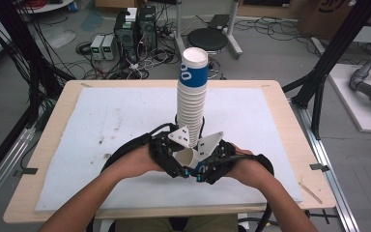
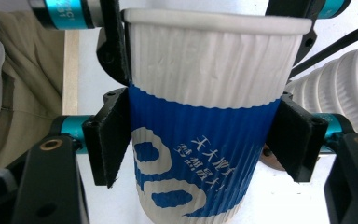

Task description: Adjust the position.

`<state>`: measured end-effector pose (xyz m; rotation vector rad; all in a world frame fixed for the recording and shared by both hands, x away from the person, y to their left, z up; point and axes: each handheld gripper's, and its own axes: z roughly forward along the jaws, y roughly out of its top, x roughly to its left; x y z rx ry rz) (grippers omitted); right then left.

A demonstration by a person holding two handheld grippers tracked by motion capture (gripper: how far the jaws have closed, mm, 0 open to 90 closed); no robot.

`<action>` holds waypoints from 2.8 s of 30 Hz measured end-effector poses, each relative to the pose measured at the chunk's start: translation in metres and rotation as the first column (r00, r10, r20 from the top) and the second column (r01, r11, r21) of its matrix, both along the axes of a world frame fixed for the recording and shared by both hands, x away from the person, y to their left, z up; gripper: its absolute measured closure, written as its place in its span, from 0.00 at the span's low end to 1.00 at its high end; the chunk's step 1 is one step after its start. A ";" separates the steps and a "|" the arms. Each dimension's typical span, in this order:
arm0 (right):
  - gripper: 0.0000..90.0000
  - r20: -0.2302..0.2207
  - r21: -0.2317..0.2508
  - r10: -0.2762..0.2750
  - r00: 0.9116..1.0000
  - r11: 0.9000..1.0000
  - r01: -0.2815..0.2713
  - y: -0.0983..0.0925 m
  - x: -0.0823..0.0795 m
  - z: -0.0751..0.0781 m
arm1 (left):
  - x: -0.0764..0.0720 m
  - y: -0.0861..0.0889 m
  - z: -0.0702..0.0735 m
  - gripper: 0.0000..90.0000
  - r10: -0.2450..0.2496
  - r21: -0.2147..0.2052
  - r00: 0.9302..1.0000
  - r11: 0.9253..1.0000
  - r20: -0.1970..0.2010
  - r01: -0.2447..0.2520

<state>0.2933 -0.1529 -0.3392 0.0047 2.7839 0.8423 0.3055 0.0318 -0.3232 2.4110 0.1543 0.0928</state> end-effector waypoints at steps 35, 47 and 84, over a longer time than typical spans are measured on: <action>0.32 -0.100 0.330 -0.063 0.993 0.939 0.092 -0.064 0.001 -0.031 | -0.003 0.085 -0.027 0.21 0.124 -0.465 0.992 0.878 -0.011 -0.115; 0.31 -0.077 0.517 -0.217 0.973 0.826 0.225 -0.104 0.003 -0.045 | -0.002 0.127 -0.057 0.20 0.318 -0.611 0.948 0.744 -0.031 -0.270; 0.31 -0.053 0.689 -0.522 0.851 0.598 0.409 -0.162 0.005 -0.058 | -0.006 0.162 -0.093 0.20 0.517 -0.686 0.856 0.615 -0.022 -0.389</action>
